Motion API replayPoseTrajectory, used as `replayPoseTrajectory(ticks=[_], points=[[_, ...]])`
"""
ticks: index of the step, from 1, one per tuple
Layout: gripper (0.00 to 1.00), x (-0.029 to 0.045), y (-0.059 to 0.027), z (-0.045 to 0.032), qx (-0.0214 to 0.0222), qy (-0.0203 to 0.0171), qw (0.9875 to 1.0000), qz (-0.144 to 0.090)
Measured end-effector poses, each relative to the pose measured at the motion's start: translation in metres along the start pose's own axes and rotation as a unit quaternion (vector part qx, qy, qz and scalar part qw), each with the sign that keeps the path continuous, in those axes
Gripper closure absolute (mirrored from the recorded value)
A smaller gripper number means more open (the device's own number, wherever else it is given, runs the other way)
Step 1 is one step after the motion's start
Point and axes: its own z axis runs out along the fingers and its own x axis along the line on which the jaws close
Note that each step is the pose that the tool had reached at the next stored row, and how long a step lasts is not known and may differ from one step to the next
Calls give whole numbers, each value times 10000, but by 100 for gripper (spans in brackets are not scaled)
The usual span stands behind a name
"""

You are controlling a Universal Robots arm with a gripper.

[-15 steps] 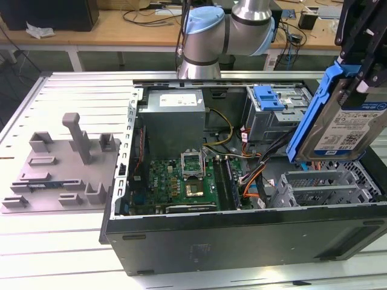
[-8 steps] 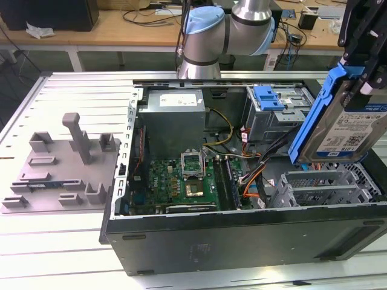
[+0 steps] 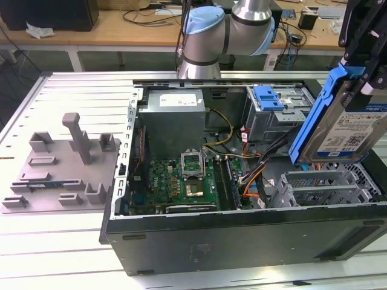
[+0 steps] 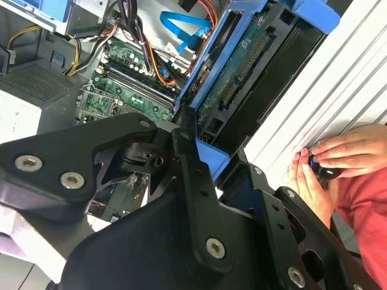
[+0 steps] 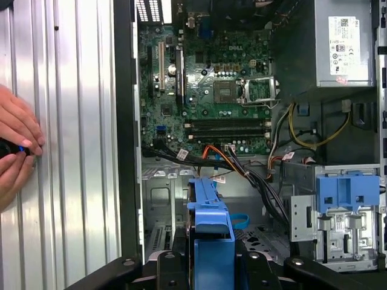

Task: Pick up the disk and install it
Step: 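Insert the disk into the insertion slot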

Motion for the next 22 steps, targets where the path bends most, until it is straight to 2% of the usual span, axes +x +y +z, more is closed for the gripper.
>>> replayPoseTrajectory(ticks=[11,17,22], points=[[64,18,-46,31,-5,3,9999,-125],[64,83,-48,54,-6,2,9999,-133],[64,95,-43,68,-1,3,9999,-134]])
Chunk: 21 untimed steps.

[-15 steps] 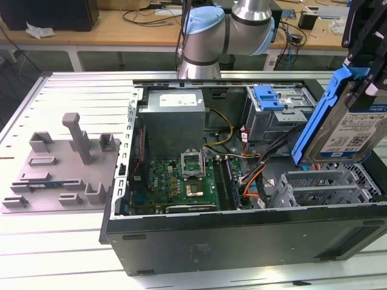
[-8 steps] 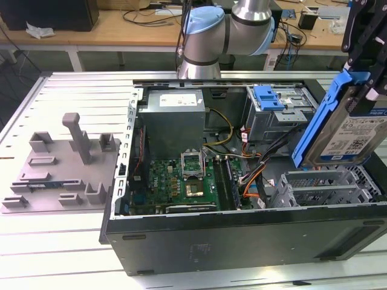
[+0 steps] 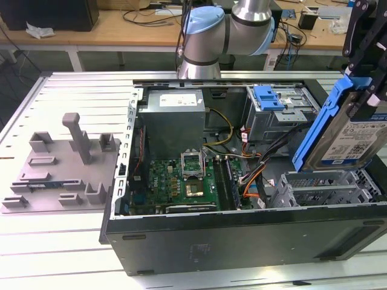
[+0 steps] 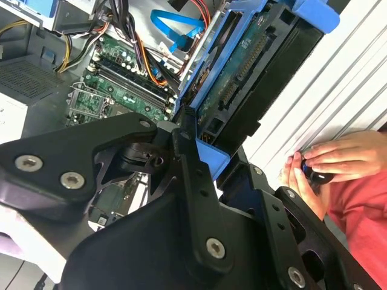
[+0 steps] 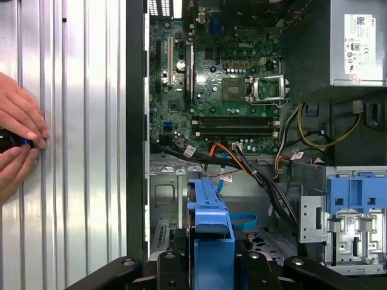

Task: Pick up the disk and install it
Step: 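Insert the disk into the insertion slot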

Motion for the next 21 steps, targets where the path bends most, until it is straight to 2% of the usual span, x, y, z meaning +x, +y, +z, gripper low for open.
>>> replayPoseTrajectory(ticks=[7,21], points=[[64,0,7,9,0,-3,10000,0],[64,3,13,76,0,-11,10000,1]])
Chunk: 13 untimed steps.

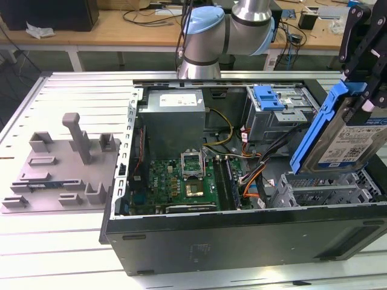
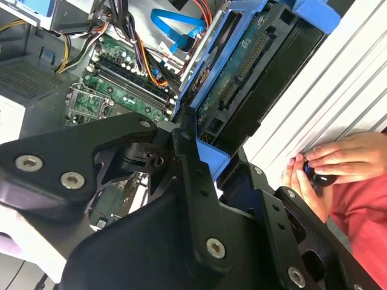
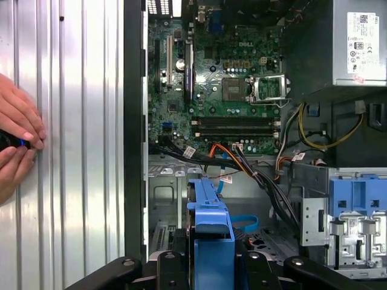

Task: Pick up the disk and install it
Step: 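Insert the disk into the insertion slot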

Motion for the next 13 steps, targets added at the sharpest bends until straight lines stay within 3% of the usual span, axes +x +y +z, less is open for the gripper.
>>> replayPoseTrajectory(ticks=[9,13], points=[[64,2,0,47,0,0,10000,0],[64,17,-1,110,0,0,10000,8]])
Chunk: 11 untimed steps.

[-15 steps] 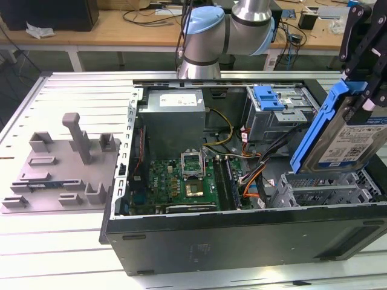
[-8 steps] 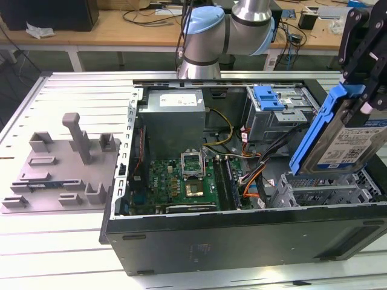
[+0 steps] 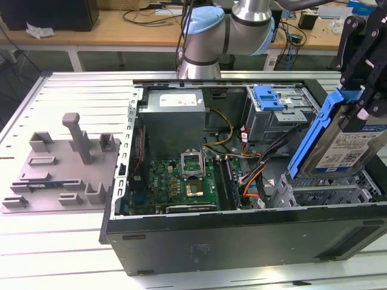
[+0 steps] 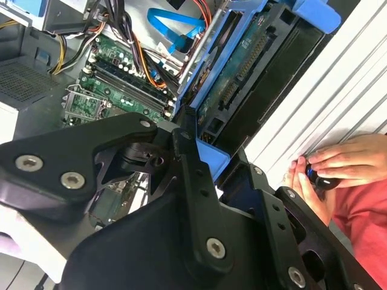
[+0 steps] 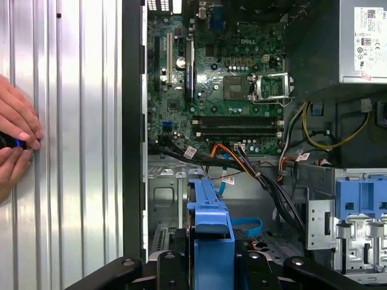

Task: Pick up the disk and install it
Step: 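Insert the disk into the insertion slot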

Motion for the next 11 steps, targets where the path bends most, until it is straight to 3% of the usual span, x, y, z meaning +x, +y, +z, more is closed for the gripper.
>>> replayPoseTrajectory(ticks=[11], points=[[64,13,-9,53,1,0,10000,31]])
